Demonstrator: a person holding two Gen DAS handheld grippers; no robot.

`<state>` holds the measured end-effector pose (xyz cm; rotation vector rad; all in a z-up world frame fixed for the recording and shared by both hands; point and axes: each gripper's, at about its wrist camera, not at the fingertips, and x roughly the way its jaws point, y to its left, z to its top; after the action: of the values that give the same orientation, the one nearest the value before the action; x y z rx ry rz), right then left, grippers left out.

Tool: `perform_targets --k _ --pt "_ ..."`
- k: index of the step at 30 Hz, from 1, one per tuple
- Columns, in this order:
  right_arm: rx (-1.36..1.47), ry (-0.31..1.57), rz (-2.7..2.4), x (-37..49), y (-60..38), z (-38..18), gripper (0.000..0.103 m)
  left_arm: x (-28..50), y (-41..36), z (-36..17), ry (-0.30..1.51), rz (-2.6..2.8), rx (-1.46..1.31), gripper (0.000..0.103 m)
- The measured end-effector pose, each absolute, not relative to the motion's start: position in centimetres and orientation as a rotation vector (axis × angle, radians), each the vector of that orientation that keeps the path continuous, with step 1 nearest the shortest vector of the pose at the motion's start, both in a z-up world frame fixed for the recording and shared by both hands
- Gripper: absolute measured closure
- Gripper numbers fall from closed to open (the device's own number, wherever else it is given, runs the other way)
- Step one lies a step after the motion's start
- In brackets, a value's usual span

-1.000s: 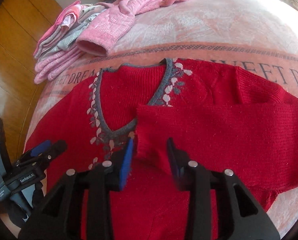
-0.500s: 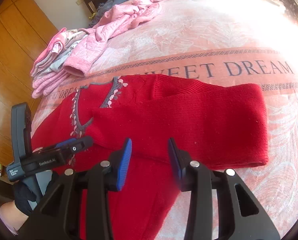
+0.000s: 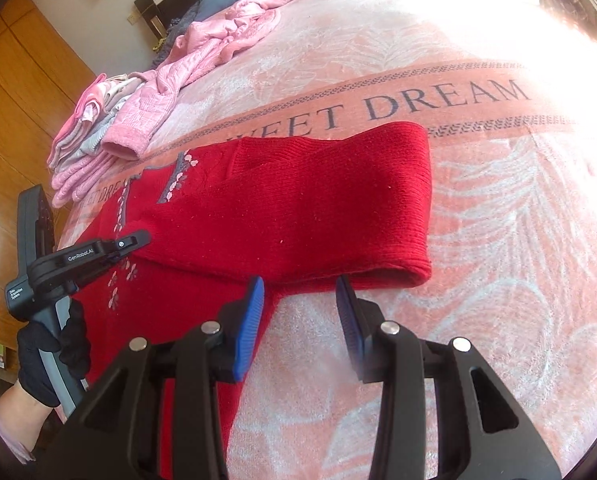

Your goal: Fold small clothes

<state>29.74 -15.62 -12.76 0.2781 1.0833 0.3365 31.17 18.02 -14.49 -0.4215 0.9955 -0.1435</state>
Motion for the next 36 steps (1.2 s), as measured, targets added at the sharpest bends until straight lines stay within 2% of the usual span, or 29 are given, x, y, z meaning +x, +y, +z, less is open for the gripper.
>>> perform_targets --k 7,15,21,25,31,32,36 --pt "0.310 1.066 0.330 29.9 -15.9 -12.2 0.065 29.3 21.4 -9.1 0.826 -0.094 -0.384 0.099" --pt "0.338 1.060 0.335 31.4 -14.2 -11.8 0.065 27.4 30.6 -6.3 0.741 0.025 -0.383 0.099" --pt "0.362 1.103 0.319 33.2 -12.1 -13.1 0.065 26.9 36.6 -7.9 0.756 0.127 -0.438 0.099" --pt "0.345 1.131 0.306 34.1 -10.5 -14.4 0.065 27.2 37.9 -9.7 0.779 0.162 -0.413 0.099" --pt "0.269 1.182 0.254 34.3 -9.0 -16.6 0.067 28.7 39.1 -15.6 0.959 0.195 -0.392 0.098" --pt "0.234 1.179 0.250 34.3 -8.7 -16.6 0.067 28.5 39.6 -16.3 0.963 0.187 -0.416 0.094" --pt "0.172 1.183 0.251 34.0 -8.1 -16.2 0.065 28.0 40.9 -15.1 0.931 0.182 -0.469 0.091"
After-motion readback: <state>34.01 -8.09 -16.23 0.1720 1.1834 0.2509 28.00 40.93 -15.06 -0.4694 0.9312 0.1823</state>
